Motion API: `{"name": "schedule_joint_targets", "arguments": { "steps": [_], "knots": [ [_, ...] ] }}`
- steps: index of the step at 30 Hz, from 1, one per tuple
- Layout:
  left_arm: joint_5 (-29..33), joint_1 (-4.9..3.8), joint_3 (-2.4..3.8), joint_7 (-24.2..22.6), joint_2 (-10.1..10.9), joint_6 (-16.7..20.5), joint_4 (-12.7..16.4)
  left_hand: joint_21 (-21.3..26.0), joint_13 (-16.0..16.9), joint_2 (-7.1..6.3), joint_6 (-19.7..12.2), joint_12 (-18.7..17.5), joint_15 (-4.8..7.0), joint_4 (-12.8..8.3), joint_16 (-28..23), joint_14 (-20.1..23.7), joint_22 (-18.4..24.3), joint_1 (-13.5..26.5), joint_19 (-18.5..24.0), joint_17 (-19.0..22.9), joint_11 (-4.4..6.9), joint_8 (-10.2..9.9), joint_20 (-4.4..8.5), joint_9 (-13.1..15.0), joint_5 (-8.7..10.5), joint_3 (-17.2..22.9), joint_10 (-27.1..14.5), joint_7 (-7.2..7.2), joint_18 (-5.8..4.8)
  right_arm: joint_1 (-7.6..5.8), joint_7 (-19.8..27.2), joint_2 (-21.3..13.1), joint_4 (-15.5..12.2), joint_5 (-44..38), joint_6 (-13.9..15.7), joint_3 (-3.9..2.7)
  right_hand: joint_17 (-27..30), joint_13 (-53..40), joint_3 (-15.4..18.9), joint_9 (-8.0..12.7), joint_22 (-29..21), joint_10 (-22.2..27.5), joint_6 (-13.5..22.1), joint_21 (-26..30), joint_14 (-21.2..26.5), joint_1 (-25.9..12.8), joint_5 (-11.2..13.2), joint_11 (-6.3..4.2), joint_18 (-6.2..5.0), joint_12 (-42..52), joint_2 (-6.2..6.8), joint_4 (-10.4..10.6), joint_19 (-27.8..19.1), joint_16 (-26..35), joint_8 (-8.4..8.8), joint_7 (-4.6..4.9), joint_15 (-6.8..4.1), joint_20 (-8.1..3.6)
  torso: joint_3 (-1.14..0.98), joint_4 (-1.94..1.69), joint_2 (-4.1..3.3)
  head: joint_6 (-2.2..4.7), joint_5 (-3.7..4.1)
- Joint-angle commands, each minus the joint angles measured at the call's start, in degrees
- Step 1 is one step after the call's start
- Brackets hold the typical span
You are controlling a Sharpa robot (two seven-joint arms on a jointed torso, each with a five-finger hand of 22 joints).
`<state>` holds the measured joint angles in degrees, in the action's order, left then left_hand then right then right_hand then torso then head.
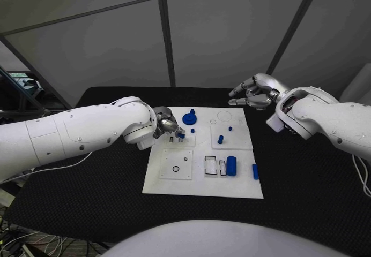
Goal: Assemble the parts on the task board
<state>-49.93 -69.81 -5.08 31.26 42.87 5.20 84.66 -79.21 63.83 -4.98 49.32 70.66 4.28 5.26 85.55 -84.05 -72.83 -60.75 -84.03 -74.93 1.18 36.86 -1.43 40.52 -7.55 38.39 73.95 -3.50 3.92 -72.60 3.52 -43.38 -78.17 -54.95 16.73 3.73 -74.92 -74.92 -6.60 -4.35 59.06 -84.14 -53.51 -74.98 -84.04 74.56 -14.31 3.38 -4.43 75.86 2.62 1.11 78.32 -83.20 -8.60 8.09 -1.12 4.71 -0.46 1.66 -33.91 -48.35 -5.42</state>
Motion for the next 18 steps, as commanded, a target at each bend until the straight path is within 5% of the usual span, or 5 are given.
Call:
{"name": "schedule_joint_targets", "arguments": {
  "steps": [1,8,18],
  "knots": [
    [-5.6,0.60,-0.01,-1.3,0.3,7.8,0.8,0.0,0.2,-0.01,0.3,0.5,0.40,-9.4,-0.2,-4.3,-0.1,0.6,-0.4,-9.9,-0.03,0.4,0.02,0.2,-0.28,9.9,0.5,0.37,-0.42,-0.12,0.3,-0.2,0.0,-0.1,0.0,-0.05,-5.6,-2.6,0.4,0.1,-0.1,-0.2,0.2,0.4,-3.5,-0.5,-0.4,-0.43,-1.18,-0.1,-0.10,0.1,-0.4,0.3,-0.12,0.13,-0.26,0.09,-0.28,-0.33,0.10,-0.07,0.24],
    [-9.7,1.77,-0.03,-0.1,0.2,11.0,1.1,-0.1,0.6,-0.52,0.5,0.8,0.52,-9.7,-0.2,-4.3,-0.2,1.0,-0.5,-9.9,0.10,0.6,0.11,0.4,-0.41,10.7,0.9,0.51,-0.43,-0.12,0.3,-0.2,0.0,-0.2,0.1,-0.05,-5.6,-2.6,0.4,0.1,-0.1,-0.2,0.2,0.4,-3.5,-0.5,-0.4,-0.43,-1.18,-0.1,-0.10,0.1,-0.4,0.3,-0.12,0.13,-0.26,0.09,-0.36,-0.32,0.08,-0.05,0.23],
    [-11.9,2.60,-0.04,2.4,-1.2,7.6,0.3,0.0,0.6,-0.90,0.7,0.8,0.60,-9.8,-0.2,-4.3,-0.1,1.4,-0.5,-9.9,0.19,0.7,0.17,0.6,-0.91,11.3,1.2,0.61,-0.42,-0.12,0.4,-0.2,-0.1,-0.2,0.1,-0.05,-5.6,-2.6,0.4,0.1,-0.1,-0.2,0.2,0.4,-3.5,-0.5,-0.4,-0.43,-1.18,-0.1,-0.10,0.1,-0.4,0.3,-0.12,0.13,-0.26,0.09,-0.29,-0.25,0.01,-0.01,0.12]
  ]
}}
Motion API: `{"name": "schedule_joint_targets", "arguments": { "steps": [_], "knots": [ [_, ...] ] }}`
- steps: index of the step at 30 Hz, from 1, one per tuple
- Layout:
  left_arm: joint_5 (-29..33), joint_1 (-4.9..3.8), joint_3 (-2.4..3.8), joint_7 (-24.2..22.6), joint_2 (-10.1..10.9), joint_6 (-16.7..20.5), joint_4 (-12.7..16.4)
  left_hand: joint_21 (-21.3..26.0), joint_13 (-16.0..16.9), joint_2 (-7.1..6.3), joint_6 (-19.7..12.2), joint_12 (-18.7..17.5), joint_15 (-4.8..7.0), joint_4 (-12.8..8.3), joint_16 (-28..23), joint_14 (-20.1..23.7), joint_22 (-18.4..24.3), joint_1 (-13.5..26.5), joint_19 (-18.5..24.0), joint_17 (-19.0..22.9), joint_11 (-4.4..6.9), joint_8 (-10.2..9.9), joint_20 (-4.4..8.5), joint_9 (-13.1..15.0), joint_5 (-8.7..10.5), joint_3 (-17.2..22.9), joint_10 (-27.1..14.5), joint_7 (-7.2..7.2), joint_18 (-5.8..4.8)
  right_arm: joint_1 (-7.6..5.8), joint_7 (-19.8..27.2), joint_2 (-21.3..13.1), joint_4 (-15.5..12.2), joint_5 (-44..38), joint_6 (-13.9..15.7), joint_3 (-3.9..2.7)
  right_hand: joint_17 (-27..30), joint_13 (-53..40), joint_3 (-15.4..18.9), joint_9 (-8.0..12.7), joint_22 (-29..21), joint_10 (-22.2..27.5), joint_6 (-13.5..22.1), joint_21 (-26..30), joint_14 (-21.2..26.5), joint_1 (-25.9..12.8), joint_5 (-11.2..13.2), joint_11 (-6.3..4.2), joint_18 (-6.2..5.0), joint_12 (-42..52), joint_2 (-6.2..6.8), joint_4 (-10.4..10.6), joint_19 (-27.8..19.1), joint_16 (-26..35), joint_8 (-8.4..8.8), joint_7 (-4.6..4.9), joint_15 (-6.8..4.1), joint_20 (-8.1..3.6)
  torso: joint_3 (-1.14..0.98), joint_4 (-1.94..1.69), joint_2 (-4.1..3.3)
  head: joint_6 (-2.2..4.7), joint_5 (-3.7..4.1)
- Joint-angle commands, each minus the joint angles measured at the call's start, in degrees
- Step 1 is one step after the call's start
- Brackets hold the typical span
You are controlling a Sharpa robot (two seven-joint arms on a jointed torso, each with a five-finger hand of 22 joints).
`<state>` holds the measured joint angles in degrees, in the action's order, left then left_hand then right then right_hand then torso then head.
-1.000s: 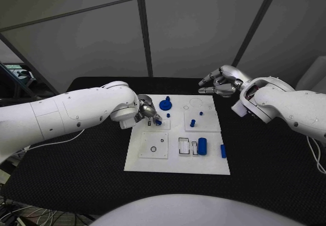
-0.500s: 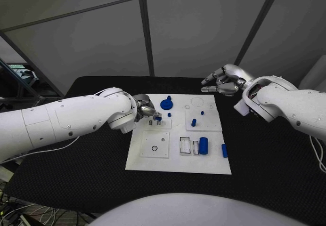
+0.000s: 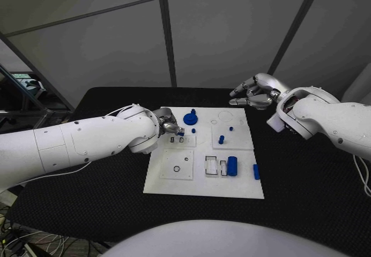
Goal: Assemble the parts on the task board
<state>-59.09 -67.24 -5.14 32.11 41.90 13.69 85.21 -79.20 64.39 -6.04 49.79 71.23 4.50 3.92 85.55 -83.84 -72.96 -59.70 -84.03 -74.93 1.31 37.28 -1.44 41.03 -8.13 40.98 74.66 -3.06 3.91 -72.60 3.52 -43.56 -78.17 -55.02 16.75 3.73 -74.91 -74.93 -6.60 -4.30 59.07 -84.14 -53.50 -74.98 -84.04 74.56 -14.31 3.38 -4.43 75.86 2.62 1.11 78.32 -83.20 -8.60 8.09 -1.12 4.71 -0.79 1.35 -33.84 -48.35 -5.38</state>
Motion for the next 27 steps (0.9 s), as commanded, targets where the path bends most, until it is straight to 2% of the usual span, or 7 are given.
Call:
{"name": "schedule_joint_targets", "arguments": {
  "steps": [1,3,7,11,27],
  "knots": [
    [-2.9,0.08,0.02,1.7,-0.4,-1.2,-0.3,0.0,0.1,0.13,0.3,0.2,0.39,-8.5,-0.2,-4.6,0.0,0.4,-0.5,-9.9,0.07,0.3,0.18,0.1,-0.39,8.8,0.5,0.18,-0.42,-0.12,0.4,0.0,-0.1,-0.2,0.0,-0.05,-5.6,-2.6,0.4,0.1,-0.1,-0.2,0.2,0.4,-3.5,-0.5,-0.4,-0.43,-1.18,-0.1,-0.10,0.0,-0.4,0.3,-0.12,0.13,-0.26,0.09,0.04,0.02,-0.09,-0.02,0.14],
    [-3.3,0.12,0.02,1.9,-0.6,-1.7,-0.5,0.0,0.1,0.06,0.3,0.2,0.40,-8.5,-0.2,-4.6,0.0,0.5,-0.5,-9.9,0.09,0.3,0.19,0.1,-0.50,8.9,0.5,0.19,-0.42,-0.11,0.4,0.0,-0.1,-0.2,0.0,-0.05,-5.6,-2.6,0.4,0.1,-0.1,-0.2,0.2,0.4,-3.5,-0.5,-0.4,-0.43,-1.18,-0.1,-0.10,0.0,-0.4,0.3,-0.12,0.13,-0.26,0.09,0.08,-0.03,-0.10,-0.03,0.21],
    [-3.9,0.18,0.03,2.2,-1.0,-3.1,-1.1,0.0,0.2,-0.21,0.4,0.3,0.46,-8.6,-0.2,-4.6,0.0,0.9,-0.5,-9.9,0.16,0.5,0.24,0.3,-1.19,9.2,0.7,0.26,-0.42,-0.11,0.4,0.1,-0.2,-0.2,0.0,-0.05,-5.6,-2.6,0.4,0.1,-0.1,-0.2,0.2,0.4,-3.5,-0.5,-0.4,-0.43,-1.18,-0.1,-0.10,0.0,-0.4,0.3,-0.12,0.13,-0.26,0.09,-0.02,-0.01,-0.07,-0.19,0.17],
    [-4.7,0.19,0.03,2.4,-1.3,-4.5,-1.6,0.0,0.3,-0.36,0.4,0.3,0.50,-8.8,-0.2,-4.6,-0.1,1.2,-0.5,-9.9,0.19,0.5,0.29,0.5,-1.86,9.5,0.8,0.30,-0.43,-0.11,0.3,0.2,-0.2,-0.2,0.0,-0.05,-5.6,-2.6,0.4,0.1,-0.1,-0.2,0.2,0.4,-3.5,-0.5,-0.4,-0.43,-1.18,-0.1,-0.10,0.0,-0.4,0.3,-0.12,0.13,-0.26,0.09,-0.02,-0.01,-0.11,-0.27,0.21],
    [-6.5,0.19,0.03,2.7,-2.4,-7.6,-2.6,0.0,0.1,-0.50,0.5,0.2,0.52,-8.9,-0.2,-4.6,-0.1,1.3,-0.6,-9.9,0.22,0.6,0.30,0.6,-2.33,9.5,0.8,0.32,-0.44,-0.11,0.3,0.4,-0.2,-0.3,0.1,-0.05,-5.5,-2.5,0.5,0.1,-0.2,-0.2,0.3,0.4,-3.5,-0.5,-0.4,-0.43,-1.19,-0.2,-0.09,0.0,-0.4,0.4,-0.13,0.12,-0.27,0.08,0.00,-0.05,-0.05,-0.42,0.00]
  ]
}}
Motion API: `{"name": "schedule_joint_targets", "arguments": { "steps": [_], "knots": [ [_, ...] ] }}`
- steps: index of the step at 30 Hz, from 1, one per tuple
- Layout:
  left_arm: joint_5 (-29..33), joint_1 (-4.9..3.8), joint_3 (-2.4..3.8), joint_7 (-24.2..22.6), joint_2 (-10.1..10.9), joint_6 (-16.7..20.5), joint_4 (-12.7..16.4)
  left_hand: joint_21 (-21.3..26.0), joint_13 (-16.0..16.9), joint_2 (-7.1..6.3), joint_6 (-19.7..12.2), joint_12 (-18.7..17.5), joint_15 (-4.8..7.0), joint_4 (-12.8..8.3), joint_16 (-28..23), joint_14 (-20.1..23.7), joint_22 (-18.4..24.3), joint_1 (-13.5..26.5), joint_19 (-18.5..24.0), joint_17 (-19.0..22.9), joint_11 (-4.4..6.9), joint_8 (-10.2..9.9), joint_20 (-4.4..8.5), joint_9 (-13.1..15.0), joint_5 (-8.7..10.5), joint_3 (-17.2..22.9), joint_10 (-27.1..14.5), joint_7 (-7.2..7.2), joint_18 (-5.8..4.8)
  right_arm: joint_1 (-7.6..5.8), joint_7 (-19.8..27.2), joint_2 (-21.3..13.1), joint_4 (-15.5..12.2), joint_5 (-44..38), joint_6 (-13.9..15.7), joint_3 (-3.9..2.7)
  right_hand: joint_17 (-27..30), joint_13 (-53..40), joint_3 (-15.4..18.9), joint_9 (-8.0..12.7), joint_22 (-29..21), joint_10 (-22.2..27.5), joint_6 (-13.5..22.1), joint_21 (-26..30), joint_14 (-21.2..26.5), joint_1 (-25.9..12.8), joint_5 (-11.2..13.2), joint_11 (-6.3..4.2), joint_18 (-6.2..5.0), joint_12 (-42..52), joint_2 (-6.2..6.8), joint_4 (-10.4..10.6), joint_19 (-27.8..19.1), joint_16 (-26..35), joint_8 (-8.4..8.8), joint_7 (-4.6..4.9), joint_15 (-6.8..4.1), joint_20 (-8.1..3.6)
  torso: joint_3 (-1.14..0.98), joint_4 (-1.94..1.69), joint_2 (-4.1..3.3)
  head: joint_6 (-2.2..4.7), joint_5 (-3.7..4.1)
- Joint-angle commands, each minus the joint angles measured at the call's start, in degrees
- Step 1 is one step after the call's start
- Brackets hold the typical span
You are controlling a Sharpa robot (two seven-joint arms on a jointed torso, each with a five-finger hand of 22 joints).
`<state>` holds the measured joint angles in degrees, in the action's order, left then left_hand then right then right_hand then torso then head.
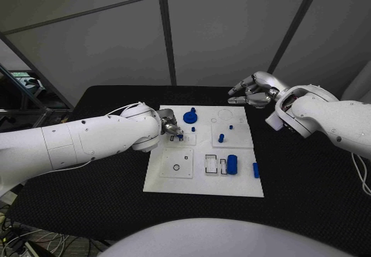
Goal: Assemble the parts on the task board
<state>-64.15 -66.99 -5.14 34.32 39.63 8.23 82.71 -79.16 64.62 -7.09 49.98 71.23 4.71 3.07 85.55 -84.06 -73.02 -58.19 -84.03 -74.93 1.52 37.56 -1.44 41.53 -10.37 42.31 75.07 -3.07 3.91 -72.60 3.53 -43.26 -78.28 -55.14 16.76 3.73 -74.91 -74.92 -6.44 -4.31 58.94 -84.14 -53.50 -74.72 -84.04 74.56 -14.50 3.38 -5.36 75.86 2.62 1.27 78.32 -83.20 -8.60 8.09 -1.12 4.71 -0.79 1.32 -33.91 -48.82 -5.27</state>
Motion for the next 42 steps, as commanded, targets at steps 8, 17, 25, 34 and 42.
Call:
{"name": "schedule_joint_targets", "arguments": {
  "steps": [8,17,25,34,42],
  "knots": [
    [-1.6,-0.07,0.03,0.5,-0.6,-2.8,-0.4,-0.1,-0.1,0.50,0.3,0.2,0.32,-8.1,-0.3,-4.3,-0.1,-0.2,-0.6,-9.9,0.01,0.4,0.31,0.1,-0.16,8.1,0.4,0.33,-0.44,-0.11,0.3,0.1,-0.1,-0.2,0.1,-0.05,-5.5,-2.5,0.3,0.1,-0.1,-0.2,0.3,0.2,-3.5,-0.5,-0.2,-0.43,-0.27,-0.2,-0.09,-0.1,-0.4,0.4,-0.13,0.12,-0.27,0.08,0.00,0.01,-0.06,0.07,0.05],
    [-1.7,-0.07,0.03,0.6,-0.8,-3.9,-0.6,-0.1,-0.2,0.52,0.3,0.2,0.32,-8.1,-0.3,-4.3,0.0,-0.2,-0.6,-9.9,0.01,0.4,0.31,0.1,-0.18,8.1,0.4,0.33,-0.44,-0.11,0.3,0.1,-0.1,-0.2,-0.1,-0.05,-5.5,-2.4,0.4,0.1,-0.2,-0.2,0.3,0.3,-3.5,-0.5,-0.3,-0.43,-0.29,-0.3,-0.10,-0.1,-0.4,0.4,-0.12,0.13,-0.27,0.07,-0.01,-0.06,0.03,-0.22,-0.13],
    [-1.9,-0.07,0.03,0.7,-0.8,-5.3,-0.6,-0.1,-0.1,0.49,0.2,0.2,0.32,-8.1,-0.2,-4.3,-0.1,-0.2,-0.6,-9.9,0.01,0.4,0.32,0.1,-0.20,8.0,0.4,0.33,-0.46,-0.11,0.4,0.1,-0.1,-0.2,-0.2,-0.05,-5.5,-2.4,0.4,0.1,-0.2,-0.2,0.3,0.3,-3.5,-0.6,-0.3,-0.43,-0.28,-0.3,-0.10,-0.1,-0.4,0.4,-0.12,0.12,-0.28,0.07,-0.01,-0.06,0.03,-0.32,-0.30],
    [-1.9,-0.07,0.03,0.7,-0.8,-6.0,-0.8,-0.2,0.3,0.32,0.3,0.5,0.33,-8.2,-0.2,-4.3,-0.3,0.0,-0.6,-10.0,0.04,0.5,0.34,0.2,-0.23,7.4,0.8,0.41,-0.49,-0.11,0.4,0.1,0.0,-0.2,-0.3,-0.05,-5.5,-2.4,0.4,0.1,-0.2,-0.2,0.3,0.3,-3.5,-0.6,-0.3,-0.43,-0.28,-0.3,-0.10,-0.1,-0.4,0.4,-0.12,0.12,-0.28,0.07,-0.01,-0.03,-0.02,-0.35,-0.19],
    [-1.8,-0.08,0.04,0.7,-1.1,-6.2,-1.2,-0.4,1.0,0.27,1.0,1.1,0.57,-7.2,-0.3,-4.4,-0.7,2.0,-0.8,-10.0,0.48,0.5,0.53,0.2,-0.24,4.6,1.5,1.02,-0.55,-0.11,0.4,0.1,0.0,-0.2,-0.2,-0.05,-5.5,-2.4,0.4,0.1,-0.2,-0.2,0.3,0.3,-3.5,-0.6,-0.3,-0.43,-0.28,-0.3,-0.10,-0.1,-0.4,0.4,-0.12,0.12,-0.28,0.07,-0.02,-0.03,0.00,-0.47,-0.17]
  ]
}}
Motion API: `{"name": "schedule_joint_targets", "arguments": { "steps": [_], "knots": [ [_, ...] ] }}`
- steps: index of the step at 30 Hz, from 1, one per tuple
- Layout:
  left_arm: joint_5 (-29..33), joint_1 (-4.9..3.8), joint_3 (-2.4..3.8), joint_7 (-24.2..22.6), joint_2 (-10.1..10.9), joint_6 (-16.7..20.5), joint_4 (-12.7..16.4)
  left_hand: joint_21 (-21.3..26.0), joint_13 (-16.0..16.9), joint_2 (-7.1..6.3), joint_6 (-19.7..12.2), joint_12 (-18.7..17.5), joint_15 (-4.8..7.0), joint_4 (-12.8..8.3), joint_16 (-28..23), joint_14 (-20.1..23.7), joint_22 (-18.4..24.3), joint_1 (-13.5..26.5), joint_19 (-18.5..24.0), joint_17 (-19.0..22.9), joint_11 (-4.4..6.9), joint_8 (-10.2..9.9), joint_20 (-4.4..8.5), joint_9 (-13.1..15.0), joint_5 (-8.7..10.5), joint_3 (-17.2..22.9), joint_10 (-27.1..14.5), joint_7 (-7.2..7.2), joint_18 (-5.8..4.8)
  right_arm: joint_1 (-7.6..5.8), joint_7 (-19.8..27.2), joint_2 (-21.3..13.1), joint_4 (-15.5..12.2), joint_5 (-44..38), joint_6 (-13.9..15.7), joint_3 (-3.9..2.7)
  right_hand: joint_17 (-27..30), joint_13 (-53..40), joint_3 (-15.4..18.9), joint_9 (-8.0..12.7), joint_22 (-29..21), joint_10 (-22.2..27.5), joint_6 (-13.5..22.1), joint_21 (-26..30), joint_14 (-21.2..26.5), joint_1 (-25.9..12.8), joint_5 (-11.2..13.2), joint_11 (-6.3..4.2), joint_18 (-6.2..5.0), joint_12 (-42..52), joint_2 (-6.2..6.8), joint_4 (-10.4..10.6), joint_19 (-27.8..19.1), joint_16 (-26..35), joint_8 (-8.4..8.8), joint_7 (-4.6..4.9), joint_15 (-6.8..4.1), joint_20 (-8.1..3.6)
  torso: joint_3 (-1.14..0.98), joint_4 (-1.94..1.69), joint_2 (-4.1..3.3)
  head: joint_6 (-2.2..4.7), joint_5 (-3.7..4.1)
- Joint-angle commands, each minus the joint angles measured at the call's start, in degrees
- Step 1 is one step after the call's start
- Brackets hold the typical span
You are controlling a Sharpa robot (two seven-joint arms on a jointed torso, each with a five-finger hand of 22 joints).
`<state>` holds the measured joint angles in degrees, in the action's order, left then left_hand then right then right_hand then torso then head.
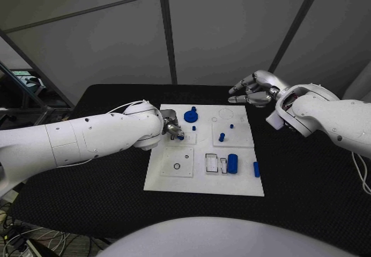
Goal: Assemble the parts on the task board
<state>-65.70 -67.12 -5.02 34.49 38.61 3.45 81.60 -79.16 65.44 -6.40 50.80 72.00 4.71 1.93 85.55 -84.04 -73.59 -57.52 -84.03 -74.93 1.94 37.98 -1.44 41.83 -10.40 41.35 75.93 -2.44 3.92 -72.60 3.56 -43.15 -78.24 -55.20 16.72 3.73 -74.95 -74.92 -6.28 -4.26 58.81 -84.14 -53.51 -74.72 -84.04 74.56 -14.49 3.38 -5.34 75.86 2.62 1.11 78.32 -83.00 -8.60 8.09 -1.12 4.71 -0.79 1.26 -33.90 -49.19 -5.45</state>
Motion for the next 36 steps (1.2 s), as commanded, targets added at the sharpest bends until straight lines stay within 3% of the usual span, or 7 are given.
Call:
{"name": "schedule_joint_targets", "arguments": {
  "steps": [1,15,36],
  "knots": [
    [-0.2,0.05,-0.08,0.6,-0.1,-1.5,-0.2,-0.4,0.2,-0.47,0.3,0.3,0.62,-5.8,-0.2,-4.4,-0.2,1.8,-0.9,-10.0,0.11,0.0,0.56,-0.1,-0.19,5.0,0.7,0.48,-0.58,-0.11,0.3,0.0,-0.1,-0.1,-0.2,-0.05,-5.4,-2.4,0.2,0.1,0.0,-0.2,0.3,0.3,-3.5,-0.6,-0.3,-0.43,-0.31,-0.3,-0.10,0.1,-0.4,0.2,-0.12,0.12,-0.27,0.07,-0.01,0.02,-0.01,-0.12,0.02],
    [0.4,0.04,-0.08,0.6,-0.7,-1.6,-0.7,-0.8,1.3,-0.79,2.0,1.2,0.93,-3.7,-0.3,-4.4,-1.0,5.3,-1.2,-10.1,0.42,-0.7,0.84,-0.9,-0.09,0.5,1.3,0.91,-0.74,-0.11,0.3,0.1,0.0,-0.1,-0.2,-0.05,-5.4,-2.3,0.4,0.1,-0.2,-0.2,0.3,0.4,-3.5,-0.7,-0.3,-0.43,-0.33,-0.4,-0.13,0.1,-0.4,0.3,-0.15,0.11,-0.28,0.06,0.00,0.03,-0.03,-0.24,0.14],
    [0.9,0.02,-0.07,0.5,-1.4,-1.6,-1.6,-1.6,2.7,-0.83,3.9,2.2,1.18,-1.8,-0.2,-4.5,-2.2,7.4,-1.7,-10.2,0.74,-1.2,1.06,-1.5,-0.01,-4.1,2.4,1.32,-0.98,-0.11,0.2,0.1,0.0,-0.1,-0.3,-0.05,-5.4,-2.3,0.4,0.1,-0.2,-0.2,0.3,0.4,-3.5,-0.7,-0.3,-0.43,-0.33,-0.4,-0.13,0.1,-0.4,0.3,-0.15,0.11,-0.28,0.06,0.03,-0.02,0.02,-0.55,0.37]
  ]
}}
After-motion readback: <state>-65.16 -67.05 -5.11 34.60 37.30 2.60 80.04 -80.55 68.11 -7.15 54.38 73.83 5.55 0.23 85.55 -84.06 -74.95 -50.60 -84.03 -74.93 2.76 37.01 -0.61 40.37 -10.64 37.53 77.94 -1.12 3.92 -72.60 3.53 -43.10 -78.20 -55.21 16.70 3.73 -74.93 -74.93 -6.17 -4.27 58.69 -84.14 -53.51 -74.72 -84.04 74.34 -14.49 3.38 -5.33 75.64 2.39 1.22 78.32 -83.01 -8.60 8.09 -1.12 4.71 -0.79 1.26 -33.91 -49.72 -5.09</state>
